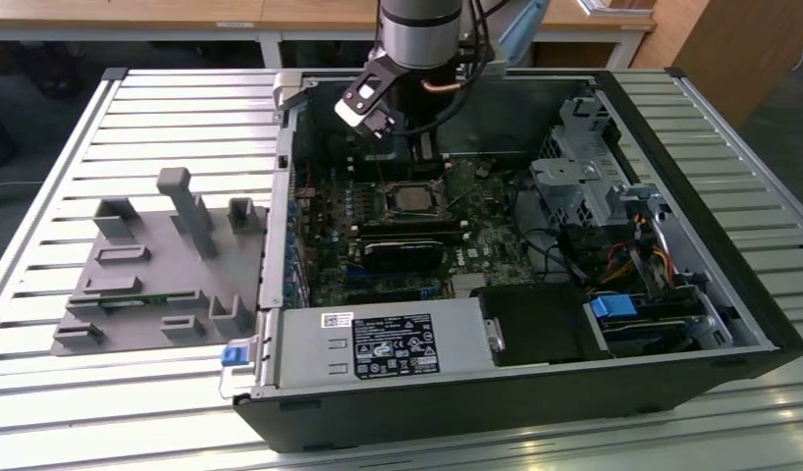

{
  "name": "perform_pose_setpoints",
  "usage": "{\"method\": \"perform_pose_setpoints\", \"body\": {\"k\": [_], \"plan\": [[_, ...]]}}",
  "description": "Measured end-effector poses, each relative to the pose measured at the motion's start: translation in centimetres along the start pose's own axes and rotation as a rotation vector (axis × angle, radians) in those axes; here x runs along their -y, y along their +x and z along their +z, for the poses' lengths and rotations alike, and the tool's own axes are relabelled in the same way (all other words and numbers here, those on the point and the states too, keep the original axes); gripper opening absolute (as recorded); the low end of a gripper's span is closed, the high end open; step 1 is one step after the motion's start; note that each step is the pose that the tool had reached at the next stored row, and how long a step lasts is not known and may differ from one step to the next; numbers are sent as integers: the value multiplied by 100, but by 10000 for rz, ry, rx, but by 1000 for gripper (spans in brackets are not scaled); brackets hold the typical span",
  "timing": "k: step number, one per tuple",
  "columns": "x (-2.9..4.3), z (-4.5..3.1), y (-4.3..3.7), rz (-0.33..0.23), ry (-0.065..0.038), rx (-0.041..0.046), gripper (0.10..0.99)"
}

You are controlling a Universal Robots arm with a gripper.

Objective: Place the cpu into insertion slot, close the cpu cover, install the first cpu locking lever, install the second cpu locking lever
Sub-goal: 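Close the cpu cover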

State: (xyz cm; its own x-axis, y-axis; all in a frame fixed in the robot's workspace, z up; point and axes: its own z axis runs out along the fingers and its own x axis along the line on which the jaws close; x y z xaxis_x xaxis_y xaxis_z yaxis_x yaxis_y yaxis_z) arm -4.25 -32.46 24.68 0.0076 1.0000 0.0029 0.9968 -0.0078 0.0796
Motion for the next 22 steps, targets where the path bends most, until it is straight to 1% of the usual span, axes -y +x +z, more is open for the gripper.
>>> {"method": "perform_pose_setpoints", "body": {"k": [1,2,5,6,7,11,12,14,16,17,22], "plan": [[-8,2,-1,2,45,-6,106],[-20,2,-2,2,115,-9,106],[-73,6,-2,5,381,-37,106],[-80,-1,-2,5,447,-40,106],[-83,-18,-2,5,480,-44,106],[-91,-124,-2,6,502,-57,106],[-93,-138,-2,6,501,-60,106],[-96,-141,-2,5,501,-81,106],[-108,-140,-2,8,503,-162,106],[-122,-138,-1,8,501,-176,106],[-215,-132,-1,2,503,-200,106]]}}
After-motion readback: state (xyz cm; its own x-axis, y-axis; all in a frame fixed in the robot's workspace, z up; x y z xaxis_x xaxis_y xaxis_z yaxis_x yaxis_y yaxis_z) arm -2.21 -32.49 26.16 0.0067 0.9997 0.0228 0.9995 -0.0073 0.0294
